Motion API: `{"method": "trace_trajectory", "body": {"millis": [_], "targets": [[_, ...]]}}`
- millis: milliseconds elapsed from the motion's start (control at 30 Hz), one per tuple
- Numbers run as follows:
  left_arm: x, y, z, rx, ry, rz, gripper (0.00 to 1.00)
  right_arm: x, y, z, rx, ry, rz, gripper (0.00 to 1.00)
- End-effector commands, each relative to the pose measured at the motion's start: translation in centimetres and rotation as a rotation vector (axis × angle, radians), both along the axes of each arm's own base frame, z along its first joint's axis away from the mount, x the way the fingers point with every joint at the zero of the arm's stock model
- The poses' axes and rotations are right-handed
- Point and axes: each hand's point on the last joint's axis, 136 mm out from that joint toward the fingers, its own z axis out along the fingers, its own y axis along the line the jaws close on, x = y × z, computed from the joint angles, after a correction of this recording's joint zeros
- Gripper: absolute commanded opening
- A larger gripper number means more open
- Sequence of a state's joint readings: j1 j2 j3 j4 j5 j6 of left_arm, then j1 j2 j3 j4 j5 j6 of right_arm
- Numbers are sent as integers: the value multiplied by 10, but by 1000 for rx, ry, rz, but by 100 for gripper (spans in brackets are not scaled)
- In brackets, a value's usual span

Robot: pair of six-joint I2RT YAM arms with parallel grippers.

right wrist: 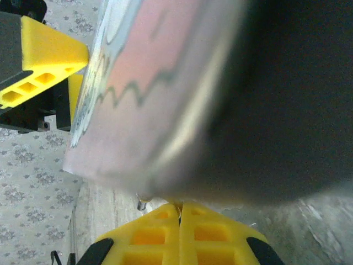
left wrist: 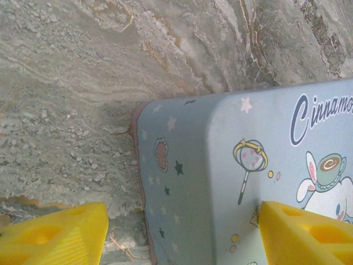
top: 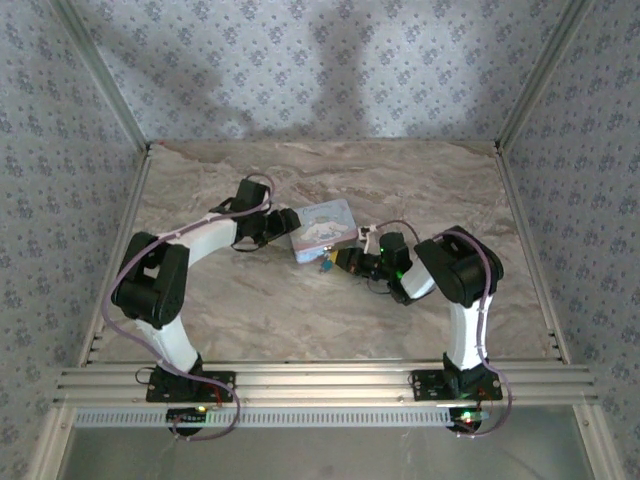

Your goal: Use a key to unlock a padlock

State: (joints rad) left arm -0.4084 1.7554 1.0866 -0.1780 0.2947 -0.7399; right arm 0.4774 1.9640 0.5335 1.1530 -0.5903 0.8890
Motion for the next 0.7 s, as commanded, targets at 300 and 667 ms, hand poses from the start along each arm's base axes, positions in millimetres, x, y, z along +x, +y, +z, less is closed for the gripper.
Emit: {"method": "trace_trajectory", "body": {"millis": [300, 667], "targets": [[-34, 9, -19, 47, 80, 9, 72, 9, -17, 23, 38, -24, -108, 0], [-35, 8, -18, 46, 77, 9, 73, 13, -34, 22, 24, -17, -168, 0]]}}
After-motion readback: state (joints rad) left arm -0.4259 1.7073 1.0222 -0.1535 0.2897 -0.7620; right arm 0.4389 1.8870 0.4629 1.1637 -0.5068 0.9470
